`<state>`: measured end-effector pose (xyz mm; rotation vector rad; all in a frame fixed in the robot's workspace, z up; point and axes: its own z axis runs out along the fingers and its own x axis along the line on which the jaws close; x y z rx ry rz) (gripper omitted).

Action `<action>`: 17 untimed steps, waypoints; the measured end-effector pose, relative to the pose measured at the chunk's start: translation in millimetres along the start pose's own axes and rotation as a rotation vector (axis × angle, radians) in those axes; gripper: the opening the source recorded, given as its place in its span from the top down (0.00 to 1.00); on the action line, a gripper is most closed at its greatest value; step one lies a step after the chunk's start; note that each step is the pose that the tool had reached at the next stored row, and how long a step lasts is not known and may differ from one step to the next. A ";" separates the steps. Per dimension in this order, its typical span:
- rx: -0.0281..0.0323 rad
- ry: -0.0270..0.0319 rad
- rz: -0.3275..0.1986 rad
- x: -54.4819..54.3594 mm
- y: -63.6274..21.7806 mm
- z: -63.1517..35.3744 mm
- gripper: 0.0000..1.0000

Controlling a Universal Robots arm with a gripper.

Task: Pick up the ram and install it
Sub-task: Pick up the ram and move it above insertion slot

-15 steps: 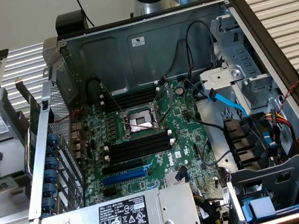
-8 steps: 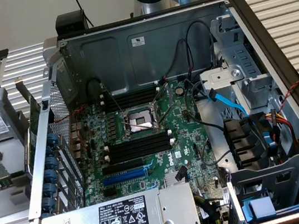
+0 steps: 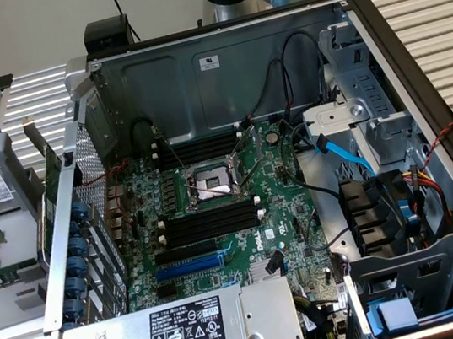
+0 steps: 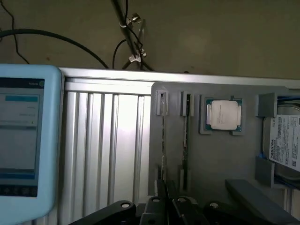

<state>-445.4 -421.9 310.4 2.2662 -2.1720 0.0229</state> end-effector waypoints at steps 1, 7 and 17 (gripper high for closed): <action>-0.0003 0.0000 0.000 0.2 -2.7 -4.6 0.87; -0.0013 0.0000 0.000 1.2 -19.7 -31.9 0.87; -0.0047 -0.0002 0.000 3.1 -51.0 -77.0 0.87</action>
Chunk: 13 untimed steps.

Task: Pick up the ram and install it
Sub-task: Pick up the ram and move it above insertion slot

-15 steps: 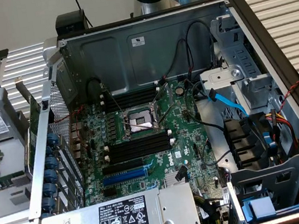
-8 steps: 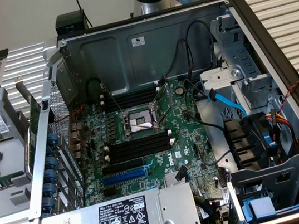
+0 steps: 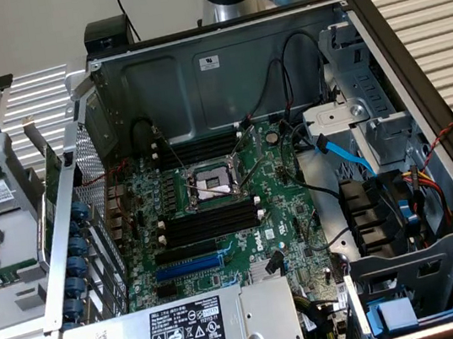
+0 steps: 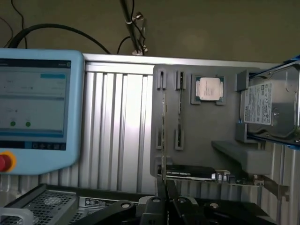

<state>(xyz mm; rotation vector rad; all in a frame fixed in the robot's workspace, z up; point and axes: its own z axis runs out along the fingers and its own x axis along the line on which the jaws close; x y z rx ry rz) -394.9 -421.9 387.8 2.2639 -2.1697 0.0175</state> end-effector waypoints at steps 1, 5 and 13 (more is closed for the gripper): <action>-0.0008 0.0000 0.000 0.2 -3.2 -4.4 0.87; -0.0043 -0.0003 0.000 0.9 -17.6 -19.5 0.87; -0.0096 -0.0004 0.000 2.5 -49.8 -33.7 0.87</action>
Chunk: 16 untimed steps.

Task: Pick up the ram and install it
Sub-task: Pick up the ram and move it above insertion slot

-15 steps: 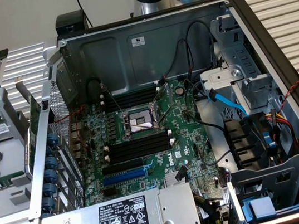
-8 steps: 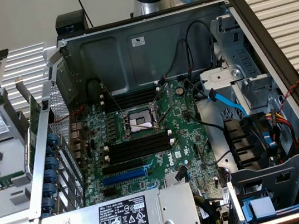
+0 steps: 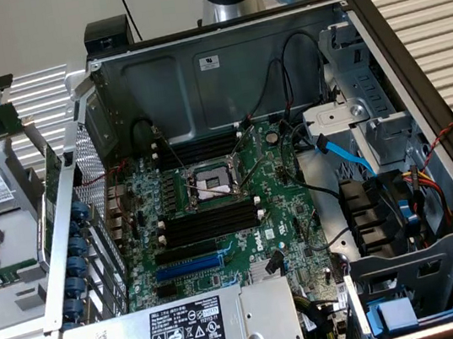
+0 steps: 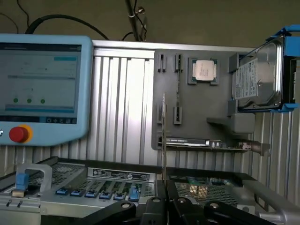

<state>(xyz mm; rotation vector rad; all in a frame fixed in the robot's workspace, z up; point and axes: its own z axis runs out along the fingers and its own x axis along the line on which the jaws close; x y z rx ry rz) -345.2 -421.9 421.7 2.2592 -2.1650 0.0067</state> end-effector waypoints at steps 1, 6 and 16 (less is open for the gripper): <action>-0.0004 0.0000 0.000 0.2 -4.1 -0.2 0.87; -0.0035 -0.0002 0.000 0.9 -21.7 -0.4 0.87; -0.0184 -0.0076 0.000 4.6 -49.3 -0.4 0.87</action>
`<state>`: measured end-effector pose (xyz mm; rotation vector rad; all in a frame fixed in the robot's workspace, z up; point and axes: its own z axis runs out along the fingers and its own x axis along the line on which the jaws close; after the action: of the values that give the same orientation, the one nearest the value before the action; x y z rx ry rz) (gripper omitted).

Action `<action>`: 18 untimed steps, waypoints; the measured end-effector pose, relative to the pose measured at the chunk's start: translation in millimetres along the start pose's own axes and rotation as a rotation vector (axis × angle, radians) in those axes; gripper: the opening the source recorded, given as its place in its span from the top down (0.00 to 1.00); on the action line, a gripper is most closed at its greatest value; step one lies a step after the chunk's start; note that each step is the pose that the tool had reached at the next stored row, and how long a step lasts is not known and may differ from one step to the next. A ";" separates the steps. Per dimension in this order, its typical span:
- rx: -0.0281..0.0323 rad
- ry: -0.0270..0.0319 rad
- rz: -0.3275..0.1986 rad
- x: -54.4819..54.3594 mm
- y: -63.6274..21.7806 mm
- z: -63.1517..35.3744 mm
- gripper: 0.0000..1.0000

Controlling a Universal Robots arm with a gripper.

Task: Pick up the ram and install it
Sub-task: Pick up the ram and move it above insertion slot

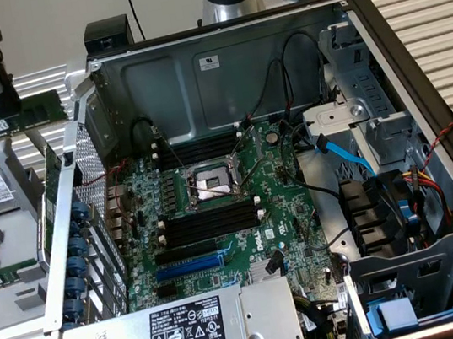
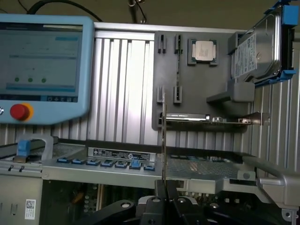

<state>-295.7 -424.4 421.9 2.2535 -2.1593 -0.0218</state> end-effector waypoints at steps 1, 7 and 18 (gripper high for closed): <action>-0.0010 0.0000 0.000 0.3 -3.9 -0.1 0.87; -0.0024 -0.0001 0.000 2.0 -30.2 0.1 0.87; -0.0024 0.0005 0.000 4.2 -80.4 4.8 0.87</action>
<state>-215.4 -425.2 415.2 2.2520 -2.1579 -0.0238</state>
